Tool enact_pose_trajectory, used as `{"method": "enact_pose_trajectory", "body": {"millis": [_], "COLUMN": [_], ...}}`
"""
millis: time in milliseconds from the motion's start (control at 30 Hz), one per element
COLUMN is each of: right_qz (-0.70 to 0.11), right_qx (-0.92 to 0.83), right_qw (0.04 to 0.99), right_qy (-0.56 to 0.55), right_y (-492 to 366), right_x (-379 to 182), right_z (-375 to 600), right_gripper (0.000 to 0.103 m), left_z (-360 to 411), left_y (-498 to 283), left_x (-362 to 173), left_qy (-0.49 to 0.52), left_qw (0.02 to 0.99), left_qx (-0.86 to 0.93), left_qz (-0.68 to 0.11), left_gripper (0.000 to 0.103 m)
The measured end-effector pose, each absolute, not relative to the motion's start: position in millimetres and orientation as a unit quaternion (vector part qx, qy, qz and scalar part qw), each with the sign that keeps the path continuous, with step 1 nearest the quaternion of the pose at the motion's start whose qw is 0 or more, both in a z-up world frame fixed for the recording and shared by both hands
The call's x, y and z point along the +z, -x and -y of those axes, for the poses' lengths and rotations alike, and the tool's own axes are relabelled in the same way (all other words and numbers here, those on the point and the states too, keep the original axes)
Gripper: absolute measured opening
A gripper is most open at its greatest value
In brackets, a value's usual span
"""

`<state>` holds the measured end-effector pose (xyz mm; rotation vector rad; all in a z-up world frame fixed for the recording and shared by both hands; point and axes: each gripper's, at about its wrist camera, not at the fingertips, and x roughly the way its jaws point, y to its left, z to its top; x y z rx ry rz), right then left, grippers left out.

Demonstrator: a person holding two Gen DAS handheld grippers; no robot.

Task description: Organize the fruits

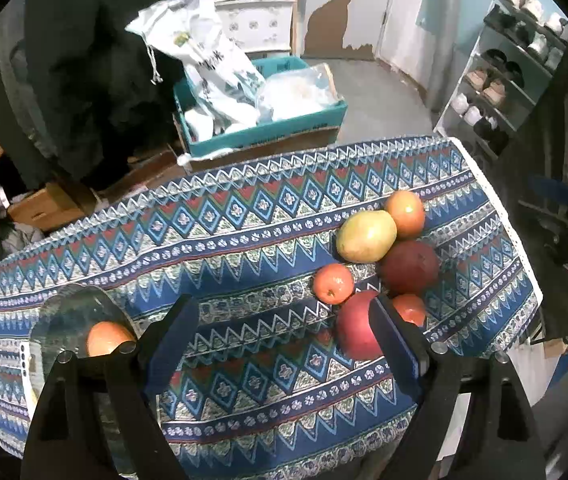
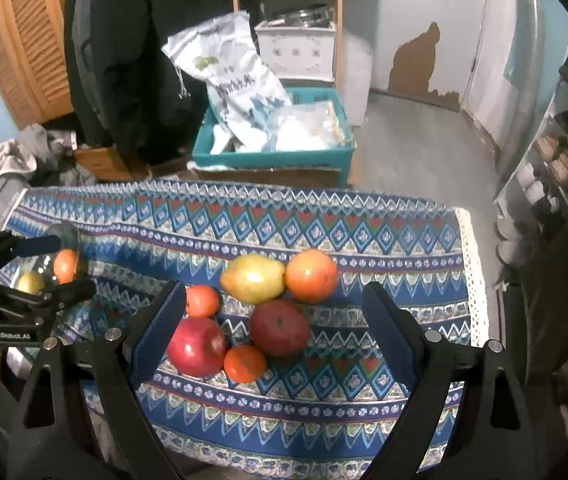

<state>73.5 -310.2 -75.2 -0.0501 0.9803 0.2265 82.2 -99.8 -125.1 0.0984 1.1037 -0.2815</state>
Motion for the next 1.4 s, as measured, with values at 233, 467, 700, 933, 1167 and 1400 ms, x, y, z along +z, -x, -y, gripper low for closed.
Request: {"method": "enact_pose_trajectory", "body": {"millis": [233,467,700,933,1167,1400], "right_qz": [-0.493,-0.517,-0.551,-0.583,-0.611,-0.624], "right_qx": [0.107,0.105,0.107,0.106,0.103,0.108], "right_qw": [0.863,0.849,0.828,0.805,0.784,0.773], "right_qy": [0.029,0.027,0.014,-0.016,-0.034,-0.032], "right_y": [-80,-90,-101,-113,-119,-123], "right_x": [-100,-124,-158,-193,-225,-244], "right_z": [309,308,309,314,316,315], "right_gripper": [0.089,0.089,0.089,0.089,0.089,0.089], "left_z": [106,110,117,127,130,139], "left_y": [-95,-108,-121,-135,-144,-149], "left_x": [-137,-153,-177,-206,-230,-245], "left_qy": [-0.038,-0.033,-0.035,-0.039,-0.012,-0.008], "left_qw": [0.846,0.843,0.833,0.816,0.791,0.776], "left_qx": [-0.132,-0.131,-0.136,-0.142,-0.152,-0.16], "left_qz": [-0.516,-0.521,-0.535,-0.559,-0.593,-0.61], "left_gripper": [0.088,0.088,0.088,0.088,0.088,0.088]}}
